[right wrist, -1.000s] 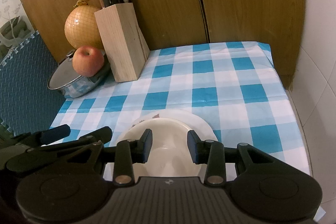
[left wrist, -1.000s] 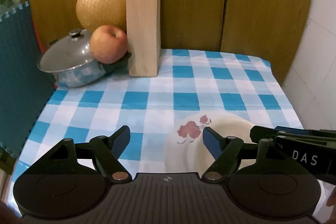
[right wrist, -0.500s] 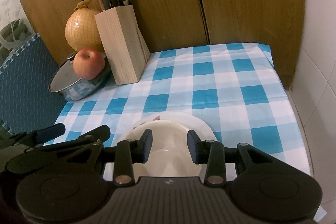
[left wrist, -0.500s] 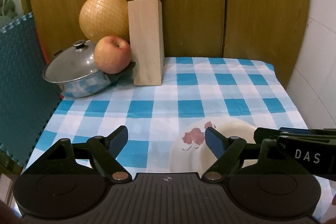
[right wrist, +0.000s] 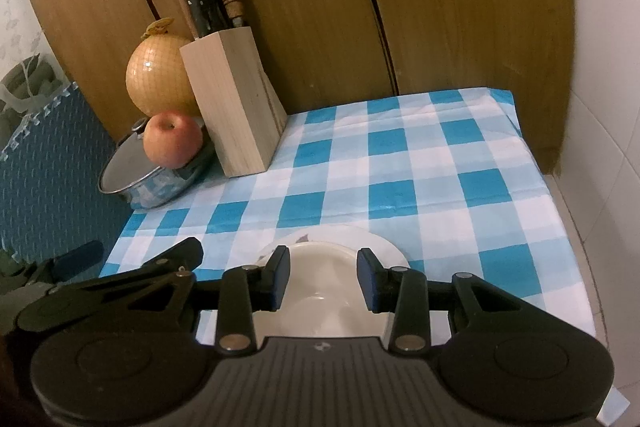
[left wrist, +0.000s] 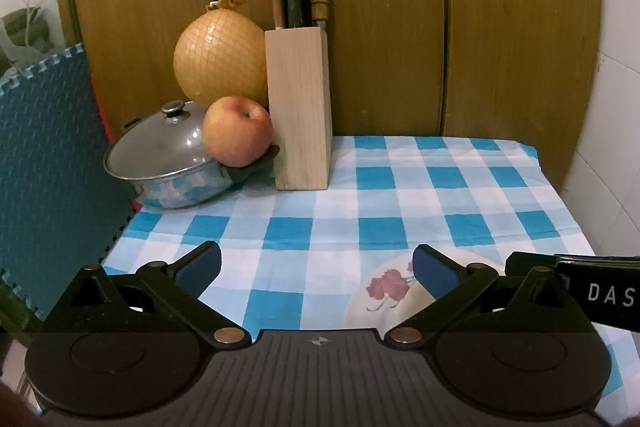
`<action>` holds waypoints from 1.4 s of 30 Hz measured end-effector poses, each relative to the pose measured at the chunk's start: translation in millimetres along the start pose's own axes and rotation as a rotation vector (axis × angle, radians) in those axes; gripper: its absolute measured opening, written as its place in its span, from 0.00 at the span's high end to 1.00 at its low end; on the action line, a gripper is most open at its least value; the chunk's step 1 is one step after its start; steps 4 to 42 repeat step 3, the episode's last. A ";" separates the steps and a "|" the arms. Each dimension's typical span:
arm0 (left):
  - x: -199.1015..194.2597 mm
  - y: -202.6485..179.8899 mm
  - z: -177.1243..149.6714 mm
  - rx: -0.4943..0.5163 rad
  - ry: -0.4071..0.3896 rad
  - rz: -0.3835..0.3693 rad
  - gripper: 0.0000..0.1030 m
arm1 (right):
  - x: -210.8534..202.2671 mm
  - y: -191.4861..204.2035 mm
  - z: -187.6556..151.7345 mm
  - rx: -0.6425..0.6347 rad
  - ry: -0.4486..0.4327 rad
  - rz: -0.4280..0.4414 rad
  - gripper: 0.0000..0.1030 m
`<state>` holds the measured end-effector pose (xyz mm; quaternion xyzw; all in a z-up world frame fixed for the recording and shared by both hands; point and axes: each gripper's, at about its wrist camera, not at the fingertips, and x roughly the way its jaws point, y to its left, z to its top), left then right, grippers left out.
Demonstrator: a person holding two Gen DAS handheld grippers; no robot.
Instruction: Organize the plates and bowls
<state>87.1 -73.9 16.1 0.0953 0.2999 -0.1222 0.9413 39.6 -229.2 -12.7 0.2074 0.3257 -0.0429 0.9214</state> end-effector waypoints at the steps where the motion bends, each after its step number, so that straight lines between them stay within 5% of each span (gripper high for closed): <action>1: -0.3 0.3 0.1 -0.001 -0.001 -0.001 0.00 | -0.2 -0.5 0.1 0.001 -0.002 -0.001 0.68; 42: -0.6 0.2 0.6 0.001 -0.007 0.004 0.00 | -0.1 -0.5 0.3 0.003 -0.003 -0.003 0.65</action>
